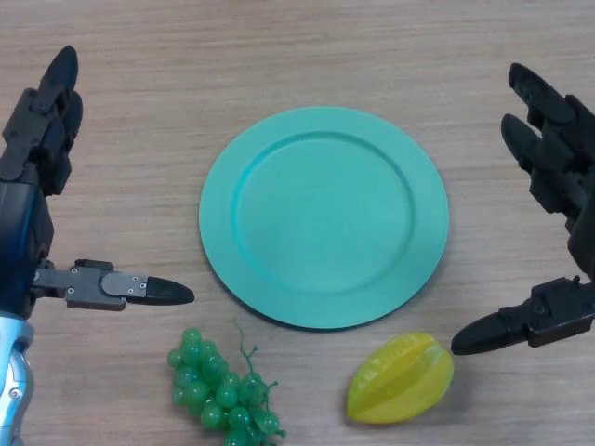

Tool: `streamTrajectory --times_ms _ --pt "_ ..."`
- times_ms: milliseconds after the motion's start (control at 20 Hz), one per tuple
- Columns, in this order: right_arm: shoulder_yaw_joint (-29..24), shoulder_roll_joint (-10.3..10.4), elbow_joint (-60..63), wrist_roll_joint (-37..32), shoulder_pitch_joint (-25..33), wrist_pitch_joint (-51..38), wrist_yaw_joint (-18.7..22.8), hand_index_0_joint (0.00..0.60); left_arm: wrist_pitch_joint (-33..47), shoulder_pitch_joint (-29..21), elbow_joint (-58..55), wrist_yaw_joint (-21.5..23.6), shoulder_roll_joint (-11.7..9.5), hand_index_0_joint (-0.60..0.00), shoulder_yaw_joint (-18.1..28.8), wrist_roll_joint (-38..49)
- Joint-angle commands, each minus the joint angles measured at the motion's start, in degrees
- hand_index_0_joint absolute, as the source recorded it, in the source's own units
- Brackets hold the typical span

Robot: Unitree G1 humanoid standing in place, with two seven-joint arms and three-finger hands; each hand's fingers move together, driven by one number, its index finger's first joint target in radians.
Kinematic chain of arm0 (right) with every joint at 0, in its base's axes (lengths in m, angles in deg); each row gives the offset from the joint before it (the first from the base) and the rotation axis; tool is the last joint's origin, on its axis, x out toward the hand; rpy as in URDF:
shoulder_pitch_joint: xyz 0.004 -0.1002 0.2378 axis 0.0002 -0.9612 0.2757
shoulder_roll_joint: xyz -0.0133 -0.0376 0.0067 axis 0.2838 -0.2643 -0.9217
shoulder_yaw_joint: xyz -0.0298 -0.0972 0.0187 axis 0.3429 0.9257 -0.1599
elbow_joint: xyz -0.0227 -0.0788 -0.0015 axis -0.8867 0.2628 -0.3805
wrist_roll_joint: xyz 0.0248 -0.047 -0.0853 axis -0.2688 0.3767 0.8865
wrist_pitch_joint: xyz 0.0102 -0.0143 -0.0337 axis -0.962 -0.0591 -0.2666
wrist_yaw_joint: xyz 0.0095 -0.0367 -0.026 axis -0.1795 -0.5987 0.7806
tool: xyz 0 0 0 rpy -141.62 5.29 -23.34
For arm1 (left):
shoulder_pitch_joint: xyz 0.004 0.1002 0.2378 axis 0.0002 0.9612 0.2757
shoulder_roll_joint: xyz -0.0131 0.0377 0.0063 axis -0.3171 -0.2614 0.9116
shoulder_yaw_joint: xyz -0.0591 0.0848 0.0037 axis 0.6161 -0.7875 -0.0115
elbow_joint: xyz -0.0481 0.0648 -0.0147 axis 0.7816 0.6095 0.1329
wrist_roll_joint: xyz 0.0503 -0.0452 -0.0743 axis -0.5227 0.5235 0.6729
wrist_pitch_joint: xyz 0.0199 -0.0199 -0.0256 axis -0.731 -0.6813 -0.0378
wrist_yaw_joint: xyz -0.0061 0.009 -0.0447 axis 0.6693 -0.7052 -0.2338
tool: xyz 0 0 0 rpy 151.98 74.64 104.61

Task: Pick up the yellow starfruit and place it on the plate

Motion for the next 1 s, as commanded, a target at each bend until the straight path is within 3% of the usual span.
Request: streamTrajectory --times_ms 50,600,800,850,1000 --pt "-2.6 -1.2 -3.1 -2.1 2.0 -5.8 2.0 0.0 6.7 -1.4 -3.8 0.0 -1.8 0.0 4.1 2.5" --pt "-1.0 -0.7 -4.5 1.6 -0.5 -8.2 -0.1 0.0 5.6 -0.1 -6.0 0.0 -1.1 0.0 4.6 5.8" --pt "1.1 0.1 -0.6 6.1 -4.7 -18.9 -3.2 0.0 5.7 -0.1 -4.2 -1.8 -1.7 0.0 5.5 7.1" --pt "2.6 -0.2 1.7 11.0 -5.8 -24.0 -4.9 0.0 5.9 -0.7 -3.7 -1.6 -2.0 0.0 5.5 6.2" --pt "5.4 -0.1 3.4 17.2 -8.0 -29.1 -7.2 0.0 6.0 -1.1 -3.6 -1.4 -2.0 0.0 4.8 5.0"
